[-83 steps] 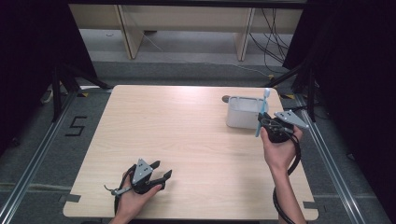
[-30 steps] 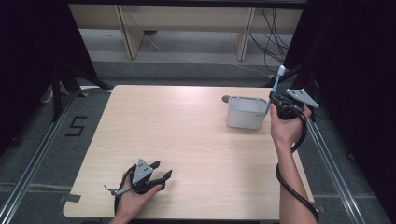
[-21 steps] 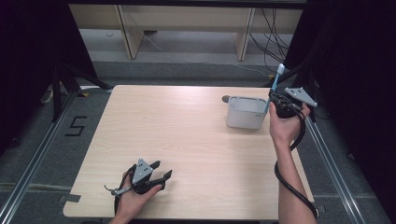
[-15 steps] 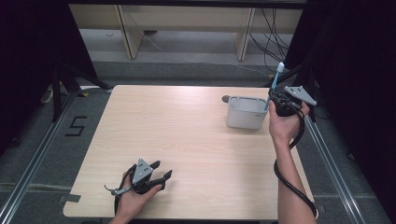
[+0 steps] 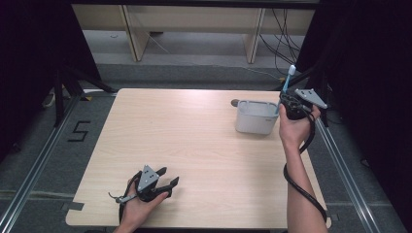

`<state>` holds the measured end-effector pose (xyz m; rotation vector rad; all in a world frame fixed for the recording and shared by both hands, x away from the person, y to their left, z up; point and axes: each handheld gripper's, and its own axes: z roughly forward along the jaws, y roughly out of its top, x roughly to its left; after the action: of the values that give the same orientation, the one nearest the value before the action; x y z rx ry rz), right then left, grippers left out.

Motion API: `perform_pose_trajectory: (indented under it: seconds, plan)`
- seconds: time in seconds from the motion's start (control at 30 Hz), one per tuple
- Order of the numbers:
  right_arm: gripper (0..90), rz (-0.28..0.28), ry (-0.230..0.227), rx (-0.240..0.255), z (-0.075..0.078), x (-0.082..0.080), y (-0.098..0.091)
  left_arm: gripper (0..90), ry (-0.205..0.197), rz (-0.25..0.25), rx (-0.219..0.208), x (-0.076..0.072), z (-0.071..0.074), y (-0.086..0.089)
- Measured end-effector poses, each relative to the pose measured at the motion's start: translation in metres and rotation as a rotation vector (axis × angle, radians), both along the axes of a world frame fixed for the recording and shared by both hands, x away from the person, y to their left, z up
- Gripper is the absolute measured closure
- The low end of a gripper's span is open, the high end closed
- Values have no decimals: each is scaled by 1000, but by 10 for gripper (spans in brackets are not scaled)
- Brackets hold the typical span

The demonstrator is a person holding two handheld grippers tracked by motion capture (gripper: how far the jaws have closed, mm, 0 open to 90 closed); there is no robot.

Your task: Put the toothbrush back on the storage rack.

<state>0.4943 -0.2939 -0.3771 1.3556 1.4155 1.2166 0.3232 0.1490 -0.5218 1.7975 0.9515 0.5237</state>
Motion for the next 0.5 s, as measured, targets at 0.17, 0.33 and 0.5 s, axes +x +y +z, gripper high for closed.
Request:
perform_pose_trajectory:
  seconds: [0.17, 0.33, 0.5]
  plan:
    - [788, 15, -4, -8, -2, 3, -1, 391, 0, -2, 2, 0, 0, 0]
    - [787, 5, 7, -2, -5, 4, 1, 391, 0, -1, 0, 0, 0, 0]
    - [787, 4, 1, 0, -7, 7, 0, 391, 0, -1, -2, 0, 0, 0]
